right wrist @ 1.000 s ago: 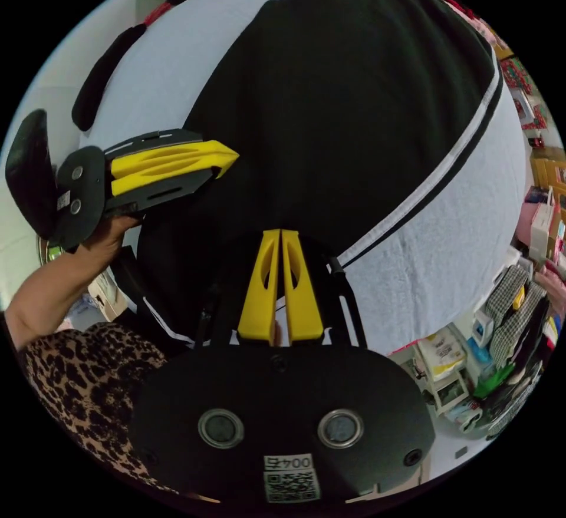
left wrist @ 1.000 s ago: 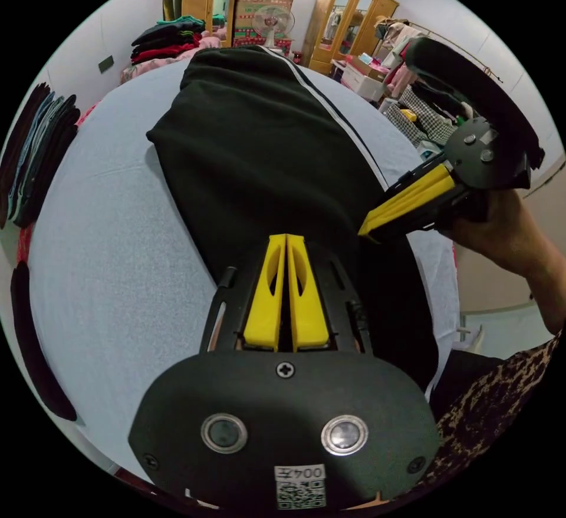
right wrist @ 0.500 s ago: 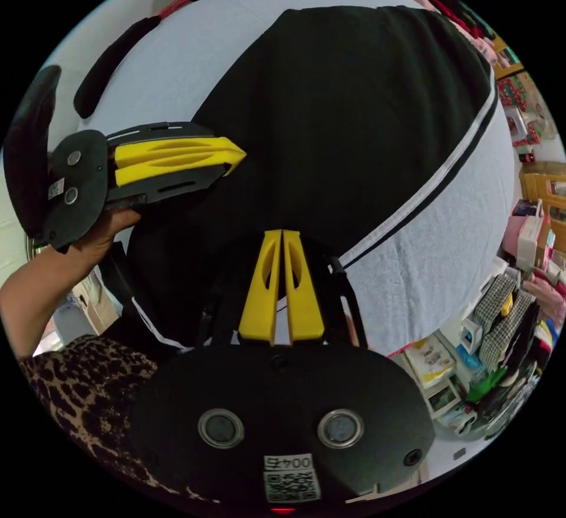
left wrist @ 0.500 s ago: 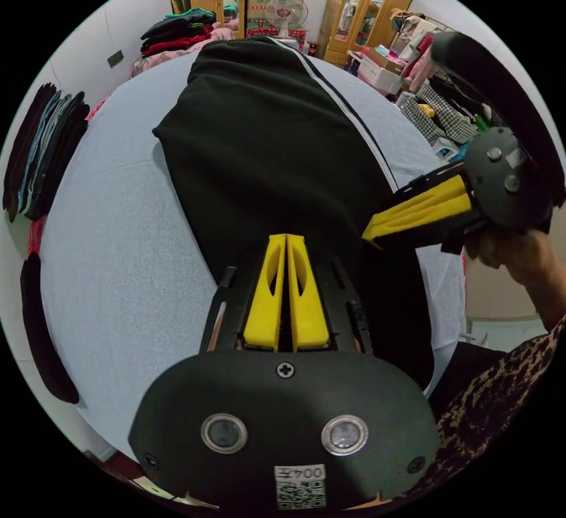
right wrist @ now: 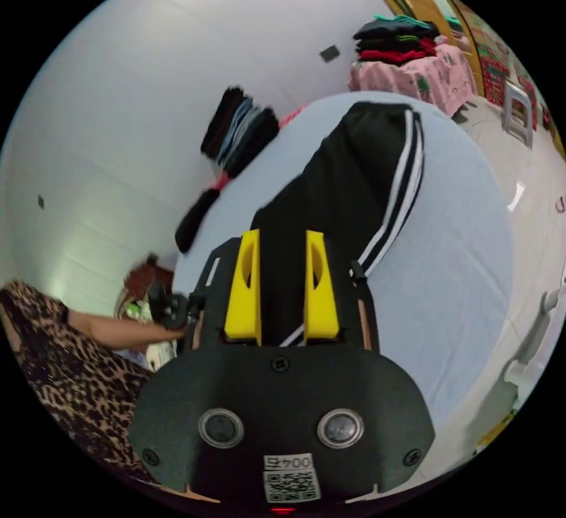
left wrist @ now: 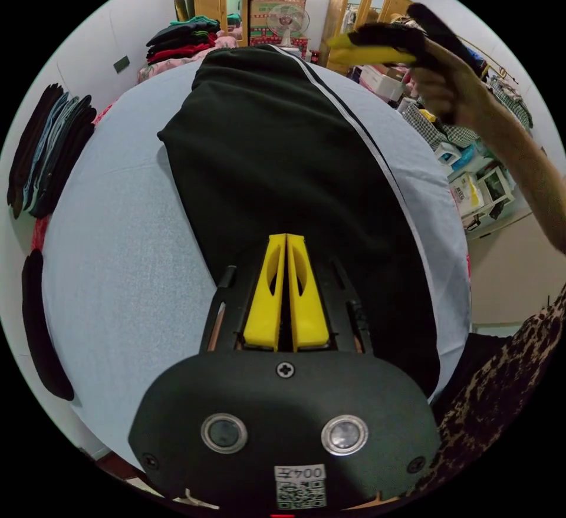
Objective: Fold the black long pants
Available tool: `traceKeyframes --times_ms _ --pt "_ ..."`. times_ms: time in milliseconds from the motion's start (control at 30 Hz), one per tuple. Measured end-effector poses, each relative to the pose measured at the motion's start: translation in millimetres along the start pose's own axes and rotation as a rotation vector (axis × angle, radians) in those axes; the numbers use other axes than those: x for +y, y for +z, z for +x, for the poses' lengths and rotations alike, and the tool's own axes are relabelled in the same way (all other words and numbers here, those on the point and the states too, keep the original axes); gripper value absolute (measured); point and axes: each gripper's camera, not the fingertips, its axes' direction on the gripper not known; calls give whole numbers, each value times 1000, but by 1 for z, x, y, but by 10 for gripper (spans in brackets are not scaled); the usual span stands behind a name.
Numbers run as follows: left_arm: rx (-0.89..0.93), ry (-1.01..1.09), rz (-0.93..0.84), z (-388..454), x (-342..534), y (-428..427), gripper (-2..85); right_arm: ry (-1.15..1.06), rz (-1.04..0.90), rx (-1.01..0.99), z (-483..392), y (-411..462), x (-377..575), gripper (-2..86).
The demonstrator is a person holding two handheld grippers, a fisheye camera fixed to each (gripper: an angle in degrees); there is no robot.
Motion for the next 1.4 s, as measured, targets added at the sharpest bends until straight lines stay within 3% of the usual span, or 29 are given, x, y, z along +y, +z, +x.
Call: traceKeyframes --times_ms 233,433,567,633,833,1033,1200,1333,1400 --pt "39 -49 67 -1 21 -15 2 251 196 -31 172 -30 -128 136" --pt "22 -51 88 4 33 -30 2 289 -33 75 212 37 -175 53" --pt "35 -55 92 2 40 -41 2 294 -132 320 220 61 -184 48" --pt "37 -58 93 1 43 -47 2 318 -145 248 231 64 -184 64" --pt "10 -50 94 3 53 -65 2 204 -265 483 152 59 -145 56" --pt "32 -62 97 -6 63 -84 2 -74 -504 231 2 133 30 11" --pt "73 -84 92 -20 71 -100 3 -46 -547 222 -57 195 136 -5" --pt "245 -140 34 -52 74 -127 7 -15 -599 328 -63 246 175 -6" --pt "266 -131 118 -64 88 -159 12 1 -570 368 -62 255 184 -6"
